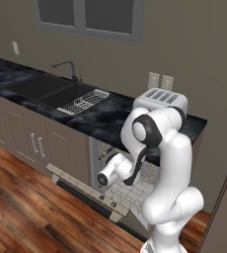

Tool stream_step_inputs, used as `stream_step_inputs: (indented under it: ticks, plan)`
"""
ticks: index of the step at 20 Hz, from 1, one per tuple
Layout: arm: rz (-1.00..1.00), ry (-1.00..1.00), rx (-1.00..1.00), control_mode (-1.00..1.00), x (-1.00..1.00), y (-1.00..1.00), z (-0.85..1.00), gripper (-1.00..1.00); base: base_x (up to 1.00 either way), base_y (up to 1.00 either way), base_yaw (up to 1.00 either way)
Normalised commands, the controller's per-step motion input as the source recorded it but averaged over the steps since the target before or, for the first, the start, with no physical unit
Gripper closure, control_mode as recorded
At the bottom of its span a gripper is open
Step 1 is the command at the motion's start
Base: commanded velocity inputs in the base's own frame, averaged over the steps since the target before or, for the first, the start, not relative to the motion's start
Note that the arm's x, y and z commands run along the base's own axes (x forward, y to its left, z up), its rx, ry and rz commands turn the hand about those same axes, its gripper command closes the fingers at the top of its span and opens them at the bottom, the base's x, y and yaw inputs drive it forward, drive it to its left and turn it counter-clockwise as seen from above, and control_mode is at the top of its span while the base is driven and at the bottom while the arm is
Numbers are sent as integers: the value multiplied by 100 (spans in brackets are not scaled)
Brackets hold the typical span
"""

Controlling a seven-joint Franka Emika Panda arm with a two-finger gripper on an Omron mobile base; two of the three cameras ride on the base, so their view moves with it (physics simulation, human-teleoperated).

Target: Open the dishwasher door and pull out the top rack.

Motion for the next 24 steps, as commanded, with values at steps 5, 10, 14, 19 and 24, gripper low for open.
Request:
stream_step_inputs:
  ticks: [5,10,14,19,24]
  plan:
    - [-1,0,0,-100,0,-1,0,-100,0,0,0]
    - [-2,0,0,-100,3,-4,0,-100,0,0,0]
    - [-2,0,0,-100,0,-4,0,-100,0,0,0]
    - [-3,-4,0,-100,0,-1,0,-100,0,0,0]
    - [-6,-2,0,-100,0,-5,0,-100,0,0,0]
